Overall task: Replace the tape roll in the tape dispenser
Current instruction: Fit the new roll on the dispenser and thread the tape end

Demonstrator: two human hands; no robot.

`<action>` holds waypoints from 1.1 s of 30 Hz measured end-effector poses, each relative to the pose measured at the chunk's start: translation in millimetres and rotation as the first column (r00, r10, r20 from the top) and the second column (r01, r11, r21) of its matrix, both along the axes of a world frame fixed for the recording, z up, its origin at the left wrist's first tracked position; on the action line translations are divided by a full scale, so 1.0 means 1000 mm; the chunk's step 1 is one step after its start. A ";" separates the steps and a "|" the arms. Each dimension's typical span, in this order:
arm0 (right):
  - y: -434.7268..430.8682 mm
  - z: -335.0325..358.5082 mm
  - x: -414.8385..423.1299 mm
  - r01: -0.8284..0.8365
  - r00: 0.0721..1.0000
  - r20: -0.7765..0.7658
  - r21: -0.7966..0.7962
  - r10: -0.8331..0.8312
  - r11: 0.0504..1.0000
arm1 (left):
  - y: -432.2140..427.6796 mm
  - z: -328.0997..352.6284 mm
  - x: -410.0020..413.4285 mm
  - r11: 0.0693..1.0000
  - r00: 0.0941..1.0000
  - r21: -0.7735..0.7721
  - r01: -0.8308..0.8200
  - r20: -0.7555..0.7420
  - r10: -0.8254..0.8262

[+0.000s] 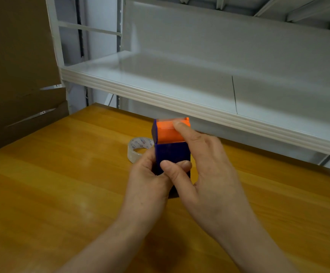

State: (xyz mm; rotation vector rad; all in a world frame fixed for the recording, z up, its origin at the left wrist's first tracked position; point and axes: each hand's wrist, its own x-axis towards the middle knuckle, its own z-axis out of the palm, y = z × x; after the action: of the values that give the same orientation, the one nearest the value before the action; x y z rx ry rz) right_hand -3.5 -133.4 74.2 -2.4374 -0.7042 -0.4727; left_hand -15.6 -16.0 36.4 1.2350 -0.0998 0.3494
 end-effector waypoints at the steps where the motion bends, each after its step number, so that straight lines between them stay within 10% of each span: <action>1: 0.000 0.001 -0.001 -0.012 0.999 -0.039 0.021 0.013 1.000 | 0.000 0.001 0.000 1.000 1.000 0.016 0.019 0.010 -0.019; 21: -0.026 0.018 0.015 -0.020 0.969 -0.233 0.252 0.081 0.968 | -0.002 -0.002 -0.001 0.958 0.955 0.115 0.263 0.112 -0.276; 33: -0.050 0.022 0.035 0.056 0.837 -0.500 0.481 0.222 0.875 | 0.010 -0.005 0.007 0.975 0.993 0.189 -0.114 0.026 0.111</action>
State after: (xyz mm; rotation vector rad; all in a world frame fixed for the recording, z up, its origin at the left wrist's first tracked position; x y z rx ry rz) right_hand 31.1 -182.9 96.2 -1.9089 -0.3824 0.0953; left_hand -8.8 -5.6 31.5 1.4313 -0.0779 0.4563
